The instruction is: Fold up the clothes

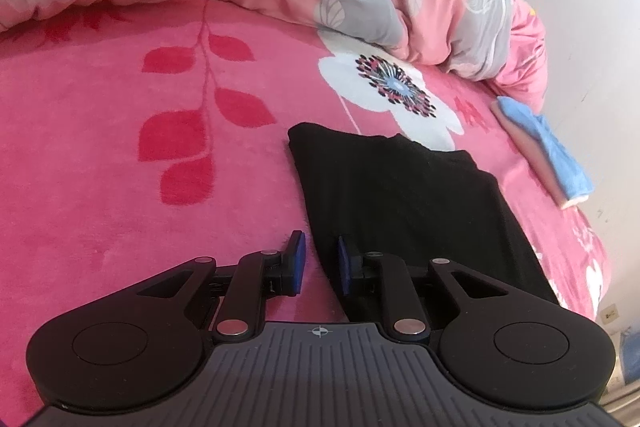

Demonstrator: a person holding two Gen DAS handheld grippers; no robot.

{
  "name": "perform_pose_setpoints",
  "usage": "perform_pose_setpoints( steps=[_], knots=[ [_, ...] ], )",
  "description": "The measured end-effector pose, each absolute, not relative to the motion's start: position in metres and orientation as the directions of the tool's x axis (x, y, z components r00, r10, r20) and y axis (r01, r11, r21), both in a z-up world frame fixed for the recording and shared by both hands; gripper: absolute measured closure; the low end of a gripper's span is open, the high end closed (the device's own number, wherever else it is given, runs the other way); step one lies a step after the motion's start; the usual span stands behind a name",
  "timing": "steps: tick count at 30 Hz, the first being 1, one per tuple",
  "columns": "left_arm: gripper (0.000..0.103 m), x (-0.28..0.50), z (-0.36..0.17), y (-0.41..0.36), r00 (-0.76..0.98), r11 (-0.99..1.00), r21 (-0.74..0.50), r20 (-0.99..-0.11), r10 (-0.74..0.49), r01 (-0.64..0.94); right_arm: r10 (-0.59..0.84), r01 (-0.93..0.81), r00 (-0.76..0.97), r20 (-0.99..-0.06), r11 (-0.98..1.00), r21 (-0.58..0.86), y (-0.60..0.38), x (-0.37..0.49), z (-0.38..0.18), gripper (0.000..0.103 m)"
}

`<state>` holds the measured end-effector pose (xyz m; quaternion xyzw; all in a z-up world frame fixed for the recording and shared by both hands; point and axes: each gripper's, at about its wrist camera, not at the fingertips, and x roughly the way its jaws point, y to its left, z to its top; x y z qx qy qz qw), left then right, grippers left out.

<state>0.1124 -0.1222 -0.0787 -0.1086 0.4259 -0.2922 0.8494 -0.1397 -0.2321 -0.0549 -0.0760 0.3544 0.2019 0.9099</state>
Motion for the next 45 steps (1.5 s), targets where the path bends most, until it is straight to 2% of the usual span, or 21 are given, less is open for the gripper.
perform_pose_setpoints(
  steps=[4, 7, 11, 13, 16, 19, 21, 24, 27, 29, 31, 33, 39, 43, 45],
  knots=[
    [0.085, 0.113, -0.075, -0.120, 0.473, 0.808, -0.431, -0.658, -0.586, 0.401, 0.419, -0.419, 0.683, -0.599, 0.896, 0.149, -0.247, -0.136, -0.027, 0.092],
    [0.084, 0.114, -0.075, -0.121, 0.481, 0.814, -0.424, -0.660, -0.577, 0.396, 0.395, -0.345, 0.723, -0.567, 0.917, 0.200, -0.260, -0.112, -0.021, 0.092],
    [0.084, 0.116, -0.078, -0.123, 0.480, 0.815, -0.423, -0.661, -0.577, 0.396, 0.299, -0.213, 0.722, -0.624, 0.954, 0.210, -0.267, -0.070, -0.043, 0.092],
    [0.084, 0.118, -0.079, -0.122, 0.478, 0.811, -0.427, -0.658, -0.582, 0.399, 0.291, -0.210, 0.695, -0.657, 0.957, 0.202, -0.261, -0.065, -0.056, 0.092],
    [0.084, 0.122, -0.082, -0.119, 0.473, 0.803, -0.440, -0.651, -0.594, 0.403, 0.318, -0.273, 0.671, -0.670, 0.946, 0.175, -0.246, -0.080, -0.058, 0.091],
    [0.084, 0.122, -0.082, -0.118, 0.474, 0.799, -0.449, -0.645, -0.600, 0.399, 0.375, -0.312, 0.654, -0.657, 0.925, 0.218, -0.245, -0.083, -0.046, 0.093],
    [0.084, 0.119, -0.080, -0.116, 0.480, 0.802, -0.443, -0.644, -0.596, 0.400, 0.320, -0.273, 0.699, -0.640, 0.946, 0.175, -0.250, -0.074, -0.040, 0.093],
    [0.084, 0.113, -0.075, -0.111, 0.496, 0.809, -0.429, -0.641, -0.586, 0.402, 0.297, -0.210, 0.703, -0.646, 0.955, 0.210, -0.260, -0.055, -0.047, 0.093],
    [0.083, 0.103, -0.065, -0.103, 0.526, 0.816, -0.410, -0.626, -0.576, 0.407, 0.363, -0.253, 0.640, -0.678, 0.932, 0.260, -0.248, -0.063, -0.060, 0.092],
    [0.082, 0.091, -0.057, -0.101, 0.532, 0.812, -0.395, -0.616, -0.581, 0.429, 0.465, -0.311, 0.581, -0.668, 0.885, 0.347, -0.242, -0.082, -0.062, 0.092],
    [0.078, 0.072, -0.050, -0.104, 0.525, 0.803, -0.357, -0.616, -0.587, 0.477, 0.505, -0.299, 0.570, -0.648, 0.862, 0.409, -0.251, -0.097, -0.056, 0.092],
    [0.073, 0.049, -0.049, -0.108, 0.498, 0.780, -0.332, -0.623, -0.603, 0.530, 0.444, -0.226, 0.633, -0.634, 0.889, 0.397, -0.274, -0.109, -0.046, 0.092],
    [0.073, -0.020, -0.066, -0.123, 0.380, 0.704, -0.294, -0.676, -0.631, 0.646, 0.195, 0.093, 0.747, -0.636, 0.917, 0.389, -0.370, -0.139, -0.046, 0.092],
    [0.071, -0.044, -0.075, -0.124, 0.409, 0.705, -0.213, -0.687, -0.600, 0.676, 0.097, 0.218, 0.767, -0.634, 0.890, 0.400, -0.408, -0.161, -0.054, 0.093],
    [0.071, -0.045, -0.075, -0.123, 0.411, 0.711, -0.213, -0.691, -0.595, 0.670, 0.059, 0.269, 0.776, -0.627, 0.869, 0.415, -0.424, -0.171, -0.056, 0.092]
  ],
)
